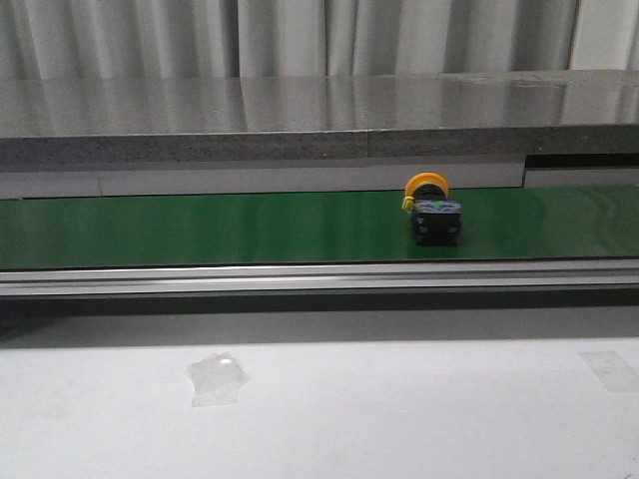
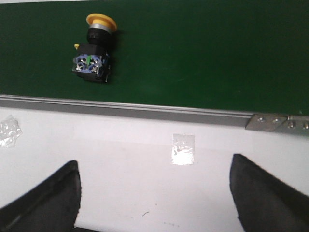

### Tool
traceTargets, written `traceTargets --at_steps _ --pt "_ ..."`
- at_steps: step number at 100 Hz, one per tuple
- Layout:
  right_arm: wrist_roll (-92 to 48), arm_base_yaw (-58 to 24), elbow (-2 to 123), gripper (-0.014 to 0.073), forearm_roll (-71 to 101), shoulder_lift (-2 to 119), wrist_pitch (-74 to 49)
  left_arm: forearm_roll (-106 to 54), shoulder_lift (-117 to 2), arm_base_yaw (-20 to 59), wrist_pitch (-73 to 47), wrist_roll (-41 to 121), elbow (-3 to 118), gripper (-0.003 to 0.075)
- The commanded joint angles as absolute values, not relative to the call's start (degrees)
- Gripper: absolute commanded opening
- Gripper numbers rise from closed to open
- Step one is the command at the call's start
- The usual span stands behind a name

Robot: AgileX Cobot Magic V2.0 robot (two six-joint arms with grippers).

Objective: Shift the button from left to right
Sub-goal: 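Lower the right gripper and grasp the button at the belt's end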

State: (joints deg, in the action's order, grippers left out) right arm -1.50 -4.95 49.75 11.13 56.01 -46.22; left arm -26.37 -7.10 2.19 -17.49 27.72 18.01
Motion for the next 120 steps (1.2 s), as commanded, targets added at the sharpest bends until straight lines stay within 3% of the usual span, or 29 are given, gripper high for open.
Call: traceTargets --at_steps 1,57,120 --pt "-4.1 -5.0 54.4 0.0622 12.1 58.6 -43.5 -27.4 -7.8 2.7 -12.9 27.7 19.4 -0.0020" --pt "-11.7 -5.1 65.5 0.0622 12.1 79.9 -42.4 -27.4 -7.8 2.7 -12.9 27.7 19.4 -0.0020" --pt "-14.3 -5.8 67.8 0.0622 7.9 90.6 -35.7 -27.4 -7.8 2.7 -12.9 27.7 19.4 -0.0020"
